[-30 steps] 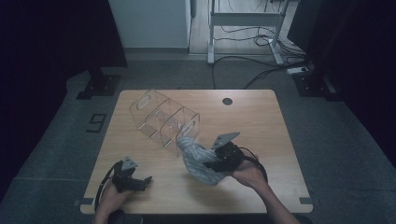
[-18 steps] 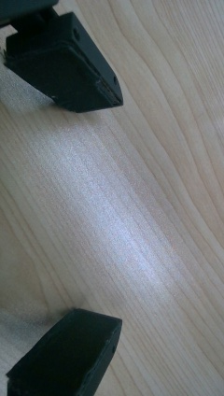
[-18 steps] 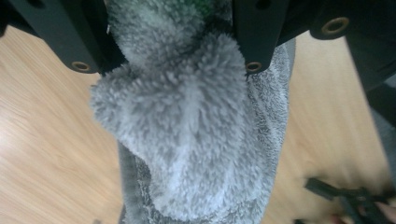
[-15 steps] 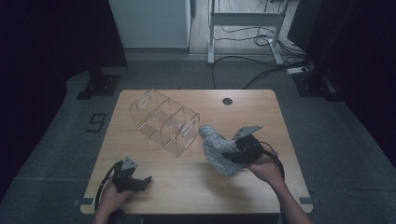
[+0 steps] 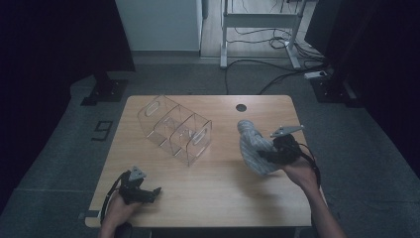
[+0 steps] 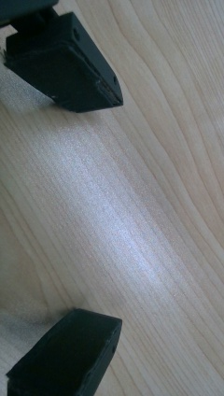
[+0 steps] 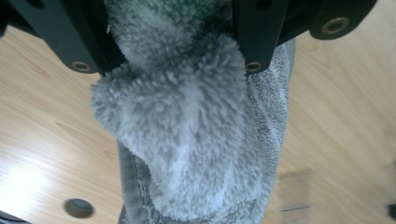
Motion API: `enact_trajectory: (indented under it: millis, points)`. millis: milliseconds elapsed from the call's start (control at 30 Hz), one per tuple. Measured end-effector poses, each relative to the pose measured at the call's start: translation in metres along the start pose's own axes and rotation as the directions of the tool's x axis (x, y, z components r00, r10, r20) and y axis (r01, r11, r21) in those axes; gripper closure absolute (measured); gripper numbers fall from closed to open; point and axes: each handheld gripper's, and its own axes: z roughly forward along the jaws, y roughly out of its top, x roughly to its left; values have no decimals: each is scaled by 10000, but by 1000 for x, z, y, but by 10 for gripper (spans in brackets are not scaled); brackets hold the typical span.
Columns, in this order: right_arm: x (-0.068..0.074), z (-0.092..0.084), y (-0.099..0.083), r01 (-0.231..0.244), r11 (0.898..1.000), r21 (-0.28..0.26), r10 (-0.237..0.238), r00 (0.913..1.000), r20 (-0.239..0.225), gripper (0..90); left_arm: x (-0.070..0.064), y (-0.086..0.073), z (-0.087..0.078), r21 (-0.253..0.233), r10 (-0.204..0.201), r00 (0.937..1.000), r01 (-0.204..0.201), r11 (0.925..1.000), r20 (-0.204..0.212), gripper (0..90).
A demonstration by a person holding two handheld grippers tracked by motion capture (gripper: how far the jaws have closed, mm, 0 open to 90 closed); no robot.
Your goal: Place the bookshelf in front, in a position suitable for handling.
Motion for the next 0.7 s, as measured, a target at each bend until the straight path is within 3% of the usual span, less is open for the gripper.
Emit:
enact_trajectory:
  millis: [400,700]
  points:
    - [-34,-5,-8,-745,9972,-1,742,9928,941,590,0,0,0,3,17,10000,-17,10000,1,0]
    - [-55,2,-9,-1184,9929,-124,1188,9803,1578,589,0,0,0,3,37,10000,-37,10000,22,0]
